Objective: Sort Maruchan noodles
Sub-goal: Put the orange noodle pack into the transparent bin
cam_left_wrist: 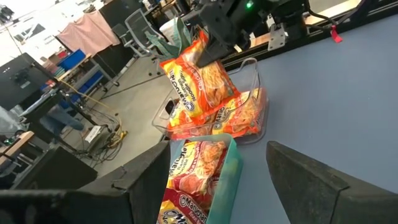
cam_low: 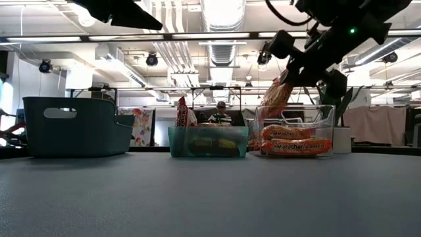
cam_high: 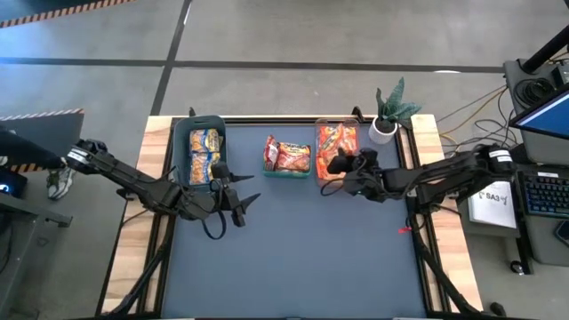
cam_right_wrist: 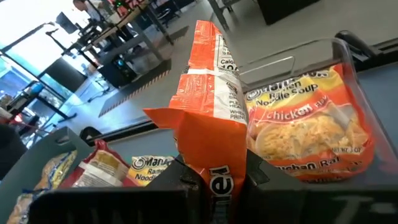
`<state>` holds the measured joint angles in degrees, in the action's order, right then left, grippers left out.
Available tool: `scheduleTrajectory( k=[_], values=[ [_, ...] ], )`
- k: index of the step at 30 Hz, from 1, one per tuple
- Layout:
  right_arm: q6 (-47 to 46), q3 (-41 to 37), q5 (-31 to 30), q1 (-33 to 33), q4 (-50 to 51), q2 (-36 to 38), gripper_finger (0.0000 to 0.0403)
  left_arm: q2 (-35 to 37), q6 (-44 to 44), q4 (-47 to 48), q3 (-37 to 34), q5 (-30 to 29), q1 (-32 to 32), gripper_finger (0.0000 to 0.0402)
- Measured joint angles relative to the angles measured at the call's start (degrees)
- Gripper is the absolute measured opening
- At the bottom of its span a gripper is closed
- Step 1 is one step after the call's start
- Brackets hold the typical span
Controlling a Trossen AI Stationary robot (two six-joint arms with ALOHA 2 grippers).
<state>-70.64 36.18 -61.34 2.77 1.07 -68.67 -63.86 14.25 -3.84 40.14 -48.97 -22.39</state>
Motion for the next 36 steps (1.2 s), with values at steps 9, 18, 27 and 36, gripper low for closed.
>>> scheduleTrajectory(
  k=[9,18,27,36],
  values=[
    [-1.61,0.02,3.55,-0.01,0.07,-1.62,0.0098,0.0,-0.16,-0.19,0.0,0.0,0.0,0.0246],
    [0.56,0.02,8.75,-0.01,0.56,-0.36,0.0167,0.0,-0.38,-0.24,0.0,0.0,0.0,0.0246],
    [-0.28,0.02,16.13,-0.03,7.59,4.92,0.0171,0.0,-1.25,-0.22,-0.11,0.02,0.0,0.0246],
    [-8.04,0.02,28.39,-0.03,20.54,9.42,0.0171,0.0,-1.3,-0.22,-0.11,0.02,-0.02,0.0246]
  ],
)
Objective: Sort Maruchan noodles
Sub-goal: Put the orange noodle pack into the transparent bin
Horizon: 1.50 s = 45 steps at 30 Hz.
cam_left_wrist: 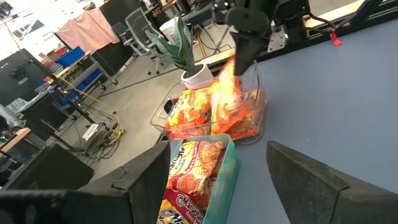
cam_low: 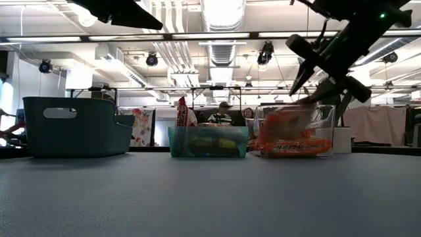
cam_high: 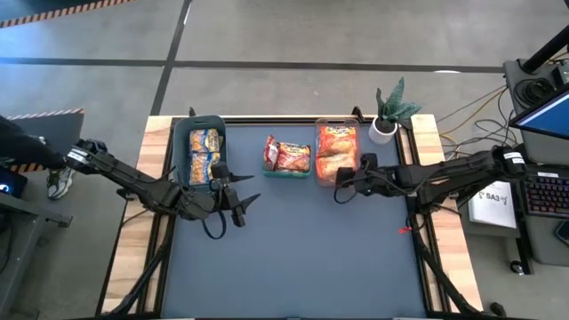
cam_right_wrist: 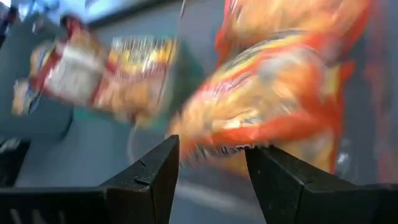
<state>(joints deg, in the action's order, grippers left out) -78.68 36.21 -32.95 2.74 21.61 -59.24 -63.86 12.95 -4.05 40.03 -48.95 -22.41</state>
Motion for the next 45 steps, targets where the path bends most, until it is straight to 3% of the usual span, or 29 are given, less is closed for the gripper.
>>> scheduleTrajectory(
  k=[5,13,27,33,38,45],
  values=[
    [-1.45,0.15,7.65,-0.09,1.93,0.29,0.0171,0.0,-0.17,-0.02,0.0,0.0,0.0,0.0246],
    [-1.08,1.31,11.03,-0.58,7.64,2.59,0.0171,-0.22,-0.3,-0.09,0.0,0.02,0.0,0.0246],
    [1.59,20.02,10.9,-0.66,35.43,2.43,0.0171,-0.76,-0.02,-0.26,0.0,0.02,0.0,0.0246],
    [15.51,20.85,6.79,3.57,26.82,1.21,0.0171,-0.76,-1.23,0.0,0.0,1.49,0.02,0.0246],
    [18.91,19.09,6.43,0.64,25.59,-0.76,0.015,-0.76,-2.82,-0.03,-0.02,4.69,-0.02,0.0246],
    [31.84,19.88,18.94,-8.85,25.21,-6.96,0.0064,-0.76,-0.74,-3.95,0.23,4.55,0.19,0.0246]
  ],
)
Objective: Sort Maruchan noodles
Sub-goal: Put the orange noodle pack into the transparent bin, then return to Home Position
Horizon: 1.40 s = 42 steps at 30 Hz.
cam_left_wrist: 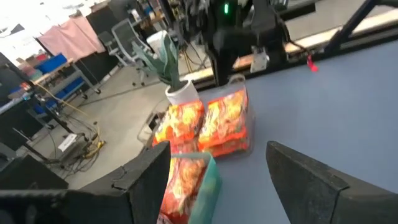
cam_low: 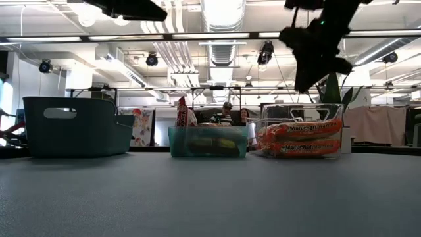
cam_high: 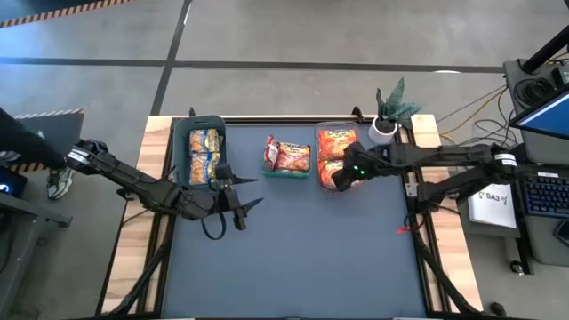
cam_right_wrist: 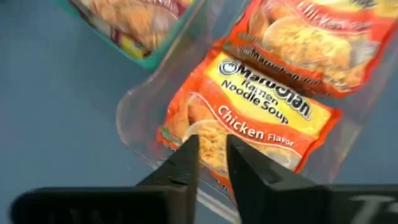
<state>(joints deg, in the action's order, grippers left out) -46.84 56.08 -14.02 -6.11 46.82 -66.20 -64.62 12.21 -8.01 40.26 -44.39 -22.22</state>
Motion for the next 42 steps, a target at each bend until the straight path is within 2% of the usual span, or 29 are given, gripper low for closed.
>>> scheduleTrajectory(
  k=[4,11,18,24,31,34,38,39,42],
  values=[
    [4.84,-0.03,6.43,-4.4,0.48,-4.31,0.0016,0.0,2.2,-1.52,0.03,-0.03,0.2,0.0246],
    [7.12,0.01,7.01,-5.81,-0.64,-10.74,0.0011,0.0,2.42,-0.86,0.03,-0.05,0.21,0.0246],
    [7.16,0.12,4.76,-5.95,-2.87,-15.56,0.0011,-0.02,2.08,-0.49,-0.23,-0.07,0.22,0.0246],
    [9.31,1.03,-0.55,-6.19,-3.93,-15.88,0.0011,-0.01,0.72,1.61,-0.28,-0.13,0.22,0.0246],
    [15.36,0.59,-2.65,-3.71,-6.35,-6.55,0.0011,0.31,-2.52,1.74,0.66,-0.21,-0.6,0.0246],
    [21.2,-3.4,-2.52,-0.82,-14.59,-0.8,0.0011,1.24,-4.78,1.59,0.77,-0.2,-2.65,0.0246],
    [34.98,-11.13,-2.4,4.19,-30.3,6.78,0.0009,3.82,-7.33,2.03,0.67,-0.23,-7.28,0.0246],
    [37.5,-12.82,-3.35,5.11,-33.47,8.45,0.0009,4.62,-8.16,2.37,0.66,-0.23,-8.73,0.0246],
    [36.93,-15.75,-9.64,6.24,-37.07,13.16,0.0009,7.1,-11.63,4.28,0.6,-1.68,-12.54,0.0246]
  ],
)
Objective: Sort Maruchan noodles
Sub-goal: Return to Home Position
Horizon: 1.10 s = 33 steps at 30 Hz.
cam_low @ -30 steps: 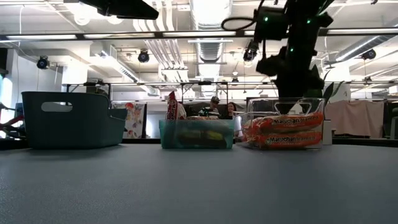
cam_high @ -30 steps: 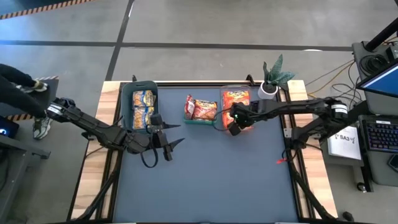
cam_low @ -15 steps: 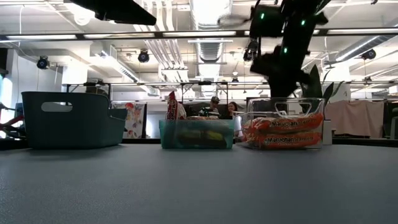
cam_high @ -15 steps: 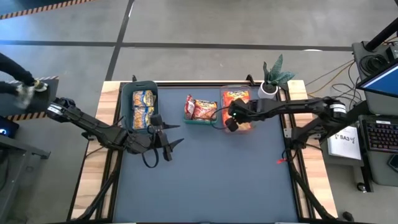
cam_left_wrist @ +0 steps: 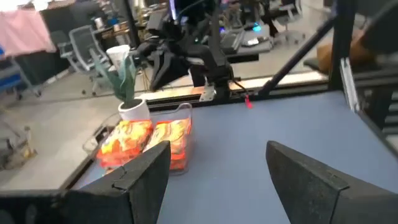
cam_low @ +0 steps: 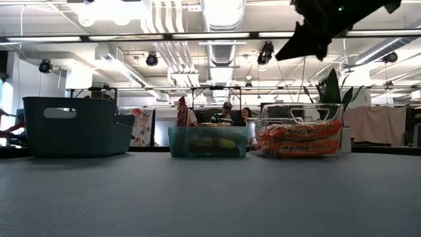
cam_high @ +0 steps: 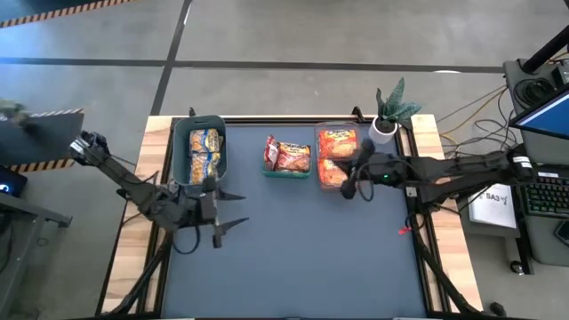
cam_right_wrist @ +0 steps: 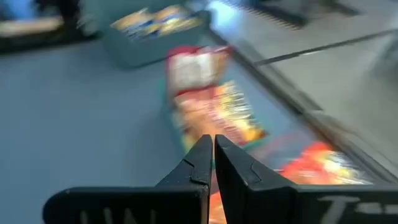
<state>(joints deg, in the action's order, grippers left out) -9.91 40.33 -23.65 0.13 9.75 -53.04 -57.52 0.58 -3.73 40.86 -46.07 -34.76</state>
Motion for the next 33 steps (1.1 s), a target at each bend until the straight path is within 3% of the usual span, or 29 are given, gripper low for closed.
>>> scheduleTrajectory(
  k=[4,10,15,21,28,33],
  values=[
    [-12.31,-0.61,-1.55,0.14,0.86,4.42,0.0009,2.51,-6.52,5.78,0.0,-4.52,-3.33,0.0246],
    [6.43,-7.25,6.53,1.88,-5.91,9.11,0.0009,5.15,-9.51,14.76,-0.89,-6.39,-3.87,0.0244],
    [10.23,-16.21,14.72,1.72,-17.36,13.93,0.0009,11.04,-11.0,16.52,-5.92,-6.44,-3.82,0.0221],
    [9.78,-24.98,17.6,1.72,-27.98,19.43,0.0009,23.32,-13.11,7.55,-17.13,-6.47,-3.37,0.016],
    [9.72,-28.59,19.8,1.74,-28.54,27.39,0.0009,36.19,-5.76,-1.34,-26.21,-6.46,-2.95,0.0073],
    [9.87,-30.61,21.16,1.73,-28.07,32.37,0.0009,45.16,-2.62,-1.28,-29.37,-6.44,-2.74,0.0018]
  ],
)
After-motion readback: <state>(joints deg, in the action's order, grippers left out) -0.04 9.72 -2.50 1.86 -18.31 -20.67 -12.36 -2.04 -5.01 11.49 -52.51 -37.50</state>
